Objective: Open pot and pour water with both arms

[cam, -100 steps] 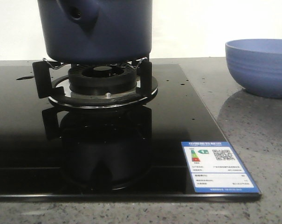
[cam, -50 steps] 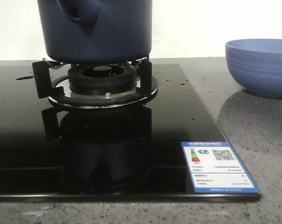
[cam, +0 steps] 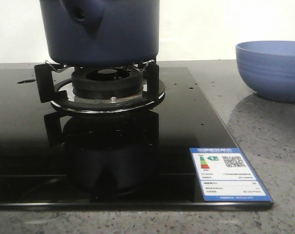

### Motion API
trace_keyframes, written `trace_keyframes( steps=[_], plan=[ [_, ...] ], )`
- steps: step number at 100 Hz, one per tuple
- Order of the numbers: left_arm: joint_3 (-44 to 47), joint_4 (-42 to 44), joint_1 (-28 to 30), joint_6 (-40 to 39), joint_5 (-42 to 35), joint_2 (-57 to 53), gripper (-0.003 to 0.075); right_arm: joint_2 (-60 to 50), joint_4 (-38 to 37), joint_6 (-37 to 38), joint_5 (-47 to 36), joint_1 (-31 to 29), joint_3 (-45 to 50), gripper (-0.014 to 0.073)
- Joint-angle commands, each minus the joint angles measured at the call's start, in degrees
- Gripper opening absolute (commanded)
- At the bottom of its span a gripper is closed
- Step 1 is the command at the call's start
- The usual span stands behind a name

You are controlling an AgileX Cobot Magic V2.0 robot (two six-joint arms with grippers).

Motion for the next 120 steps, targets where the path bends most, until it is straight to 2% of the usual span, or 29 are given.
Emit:
trace_keyframes(
  steps=[1,14,29,39,71,83,103,120],
  plan=[
    [-2.20,-3.09,2.36,-0.98,1.23,-2.98,0.0386,4.06,0.73,1.55,1.12,-4.47,-6.37,0.0489],
    [-2.20,-3.09,5.38,-0.98,-0.09,-3.28,0.0386,11.32,-0.76,3.62,7.45,-10.14,-12.42,0.0489],
    [-2.20,-3.09,8.19,-0.98,-0.83,-3.28,0.0386,18.35,-8.59,8.08,12.77,-14.08,-17.60,0.0458],
    [-2.20,-3.09,8.89,-0.98,-1.91,-3.28,0.0386,22.15,-12.02,9.35,15.27,-14.48,-18.50,0.0419],
    [-2.20,-3.09,8.89,-0.98,-2.46,-3.28,0.0386,31.10,-11.90,9.35,15.70,-14.48,-18.50,0.0412],
    [-2.20,-3.09,8.89,-0.98,-2.46,-3.28,0.0386,33.37,-11.44,9.25,15.38,-14.48,-18.50,0.0293],
    [-2.20,-3.09,8.89,-0.98,-1.99,-3.28,0.0386,33.90,-10.11,9.25,15.88,-14.48,-18.73,-0.0066],
    [-2.20,-3.09,8.89,-2.10,0.04,-3.28,0.0386,33.90,-7.13,9.25,19.51,-14.48,-22.44,-0.0057]
  ],
)
